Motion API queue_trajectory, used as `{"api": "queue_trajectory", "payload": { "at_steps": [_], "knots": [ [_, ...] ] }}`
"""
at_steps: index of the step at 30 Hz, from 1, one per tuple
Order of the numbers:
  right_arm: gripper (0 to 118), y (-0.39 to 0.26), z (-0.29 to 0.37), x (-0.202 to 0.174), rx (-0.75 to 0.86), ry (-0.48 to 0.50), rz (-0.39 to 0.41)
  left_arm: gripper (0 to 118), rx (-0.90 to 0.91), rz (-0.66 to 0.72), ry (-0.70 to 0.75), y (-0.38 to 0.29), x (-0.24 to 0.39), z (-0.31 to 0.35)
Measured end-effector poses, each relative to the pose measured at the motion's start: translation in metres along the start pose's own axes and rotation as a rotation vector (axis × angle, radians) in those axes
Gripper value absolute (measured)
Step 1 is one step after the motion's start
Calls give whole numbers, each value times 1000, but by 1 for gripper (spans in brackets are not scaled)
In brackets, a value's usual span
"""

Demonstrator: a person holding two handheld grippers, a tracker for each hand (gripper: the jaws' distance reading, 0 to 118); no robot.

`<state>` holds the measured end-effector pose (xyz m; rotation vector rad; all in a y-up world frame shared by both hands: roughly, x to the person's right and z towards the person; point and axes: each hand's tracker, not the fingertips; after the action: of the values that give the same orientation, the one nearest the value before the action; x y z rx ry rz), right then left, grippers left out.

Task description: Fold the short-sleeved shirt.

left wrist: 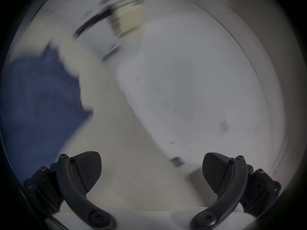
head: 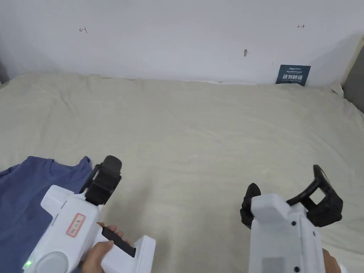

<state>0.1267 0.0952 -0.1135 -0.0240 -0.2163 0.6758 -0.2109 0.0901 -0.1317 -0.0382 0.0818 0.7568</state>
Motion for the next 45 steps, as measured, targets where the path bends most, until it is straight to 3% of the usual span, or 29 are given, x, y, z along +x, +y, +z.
{"api": "queue_trajectory", "payload": {
  "at_steps": [2,4,8,15,39,42,43,45],
  "knots": [
    [118,6,-1,18,-57,66,-219,118,54,-344,51,-9,19,1],
    [118,2,-3,30,-89,117,-382,118,88,-612,83,-23,30,0],
    [118,-5,-6,40,-117,189,-547,118,97,-847,73,-38,34,0],
    [118,-7,-9,38,-146,220,-590,118,78,-870,56,-44,36,1],
    [116,-9,-11,39,-163,224,-582,118,81,-852,44,-45,38,1],
    [77,-7,-11,39,-166,229,-577,114,75,-840,39,-43,40,2],
    [51,-7,-11,40,-170,232,-574,102,75,-834,36,-42,40,3],
    [18,-7,-12,41,-177,238,-581,67,72,-809,24,-39,42,5]
  ]
}}
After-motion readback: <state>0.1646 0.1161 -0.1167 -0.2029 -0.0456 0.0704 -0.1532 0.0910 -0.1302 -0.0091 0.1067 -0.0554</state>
